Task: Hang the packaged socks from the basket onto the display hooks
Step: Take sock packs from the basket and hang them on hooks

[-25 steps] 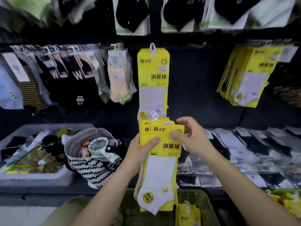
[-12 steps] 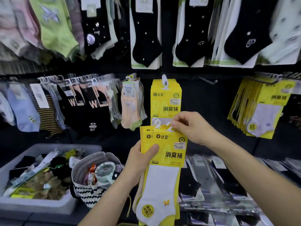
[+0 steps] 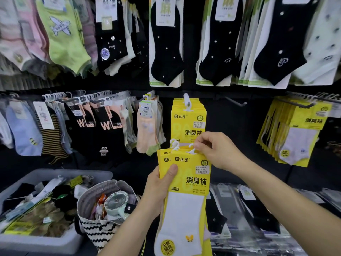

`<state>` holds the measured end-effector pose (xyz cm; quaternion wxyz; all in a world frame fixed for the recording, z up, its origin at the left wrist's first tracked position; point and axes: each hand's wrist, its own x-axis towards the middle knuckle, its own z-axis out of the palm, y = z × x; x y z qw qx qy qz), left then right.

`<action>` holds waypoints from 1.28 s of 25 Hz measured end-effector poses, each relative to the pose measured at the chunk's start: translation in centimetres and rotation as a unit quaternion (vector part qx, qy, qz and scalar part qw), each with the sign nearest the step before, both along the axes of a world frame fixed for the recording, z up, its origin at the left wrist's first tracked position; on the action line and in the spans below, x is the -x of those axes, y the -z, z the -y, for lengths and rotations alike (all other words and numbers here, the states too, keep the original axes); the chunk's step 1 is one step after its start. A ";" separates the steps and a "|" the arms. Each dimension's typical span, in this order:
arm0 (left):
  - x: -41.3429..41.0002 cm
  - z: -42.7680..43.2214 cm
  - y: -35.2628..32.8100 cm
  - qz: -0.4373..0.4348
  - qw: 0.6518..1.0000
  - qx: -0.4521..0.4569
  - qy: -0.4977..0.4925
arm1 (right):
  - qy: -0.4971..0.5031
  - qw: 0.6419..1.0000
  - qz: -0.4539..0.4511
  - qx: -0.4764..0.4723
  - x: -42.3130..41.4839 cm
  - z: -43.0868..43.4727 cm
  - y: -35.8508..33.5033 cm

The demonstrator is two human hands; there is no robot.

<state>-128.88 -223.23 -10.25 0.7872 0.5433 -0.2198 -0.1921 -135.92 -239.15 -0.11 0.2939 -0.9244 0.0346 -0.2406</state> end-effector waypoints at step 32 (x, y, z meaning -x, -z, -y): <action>-5.0 -7.2 -5.7 0.189 0.937 -0.045 -0.291 | 0.141 0.988 0.055 -0.009 -6.1 1.5 -7.2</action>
